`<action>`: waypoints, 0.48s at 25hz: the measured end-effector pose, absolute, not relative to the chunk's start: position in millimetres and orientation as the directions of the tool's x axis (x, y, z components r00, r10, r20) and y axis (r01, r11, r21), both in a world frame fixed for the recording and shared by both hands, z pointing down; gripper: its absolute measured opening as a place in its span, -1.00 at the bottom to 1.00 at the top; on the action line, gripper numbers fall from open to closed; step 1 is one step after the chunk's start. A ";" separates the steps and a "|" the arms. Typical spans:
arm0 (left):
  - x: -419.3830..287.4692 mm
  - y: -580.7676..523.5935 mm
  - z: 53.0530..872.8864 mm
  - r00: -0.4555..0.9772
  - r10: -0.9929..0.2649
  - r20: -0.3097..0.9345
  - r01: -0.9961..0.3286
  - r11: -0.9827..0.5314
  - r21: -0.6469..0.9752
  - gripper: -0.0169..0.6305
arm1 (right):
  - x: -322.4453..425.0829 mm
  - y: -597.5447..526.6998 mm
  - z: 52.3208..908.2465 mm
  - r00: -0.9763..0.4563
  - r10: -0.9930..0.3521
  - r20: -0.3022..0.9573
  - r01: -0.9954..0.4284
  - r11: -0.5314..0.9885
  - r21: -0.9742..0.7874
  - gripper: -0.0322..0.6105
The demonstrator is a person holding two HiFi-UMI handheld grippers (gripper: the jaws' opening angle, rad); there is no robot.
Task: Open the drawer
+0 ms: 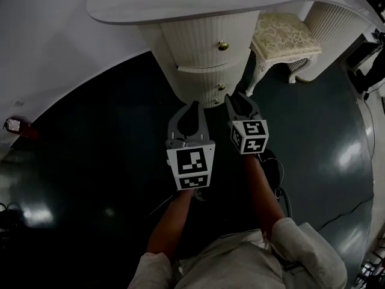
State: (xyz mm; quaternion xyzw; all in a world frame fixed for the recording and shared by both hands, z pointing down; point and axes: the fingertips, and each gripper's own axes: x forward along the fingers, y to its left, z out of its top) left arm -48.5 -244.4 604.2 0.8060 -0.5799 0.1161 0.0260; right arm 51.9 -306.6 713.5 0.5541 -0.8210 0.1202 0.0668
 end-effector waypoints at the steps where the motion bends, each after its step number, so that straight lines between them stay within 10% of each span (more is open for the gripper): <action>1: -45.7 -243.6 605.5 0.296 -0.930 0.218 -0.942 -0.322 -0.096 -0.92 | 50.4 -309.6 719.5 -0.375 -0.893 0.249 -0.927 0.356 -0.120 -0.50; 12: -11.6 -212.6 645.0 0.350 -0.908 0.231 -0.936 -0.347 0.054 -0.92 | 31.7 -347.7 763.7 -0.360 -0.880 0.309 -0.932 0.352 -0.085 -0.37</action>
